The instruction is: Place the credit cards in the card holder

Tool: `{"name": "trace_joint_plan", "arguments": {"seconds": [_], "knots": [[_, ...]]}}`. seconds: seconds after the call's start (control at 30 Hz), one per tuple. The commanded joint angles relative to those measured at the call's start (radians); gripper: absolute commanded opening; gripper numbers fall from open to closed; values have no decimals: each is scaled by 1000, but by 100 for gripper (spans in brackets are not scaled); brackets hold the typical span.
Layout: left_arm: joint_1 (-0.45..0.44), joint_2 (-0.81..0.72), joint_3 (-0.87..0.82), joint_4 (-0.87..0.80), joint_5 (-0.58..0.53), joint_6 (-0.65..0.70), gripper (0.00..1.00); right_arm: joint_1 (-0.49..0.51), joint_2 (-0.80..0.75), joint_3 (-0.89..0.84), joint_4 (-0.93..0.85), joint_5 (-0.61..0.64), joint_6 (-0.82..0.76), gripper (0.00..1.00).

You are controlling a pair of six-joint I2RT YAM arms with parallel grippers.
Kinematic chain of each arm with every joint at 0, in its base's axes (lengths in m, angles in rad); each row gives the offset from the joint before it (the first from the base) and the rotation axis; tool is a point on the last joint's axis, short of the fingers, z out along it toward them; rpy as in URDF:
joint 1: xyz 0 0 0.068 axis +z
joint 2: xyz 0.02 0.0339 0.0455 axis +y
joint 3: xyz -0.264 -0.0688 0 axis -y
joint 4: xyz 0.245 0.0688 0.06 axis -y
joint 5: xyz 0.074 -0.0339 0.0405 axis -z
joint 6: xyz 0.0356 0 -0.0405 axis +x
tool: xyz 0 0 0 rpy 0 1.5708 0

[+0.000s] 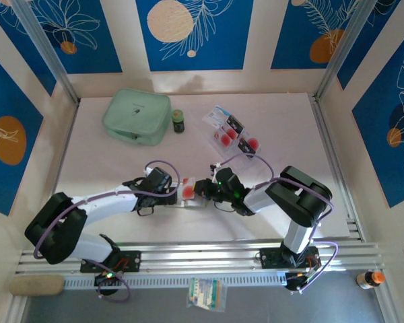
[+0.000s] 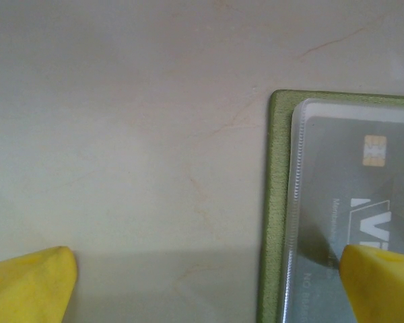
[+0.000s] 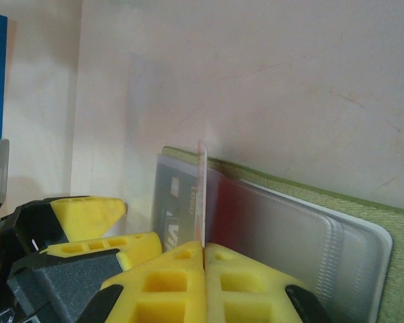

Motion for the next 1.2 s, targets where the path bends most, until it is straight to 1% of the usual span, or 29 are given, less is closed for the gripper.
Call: {"name": "trace_joint_plan", "arguments": {"seconds": [0.0, 0.4, 1.17], "knots": [[-5, 7, -12, -24, -16, -6, 100, -2, 23, -21, 53, -20, 29, 0], [-6, -2, -15, -31, -21, -4, 100, -2, 19, -34, 65, -19, 38, 0], [-5, -7, -40, -13, -21, -11, 100, 7, 50, -56, 165, -17, 131, 0]]}}
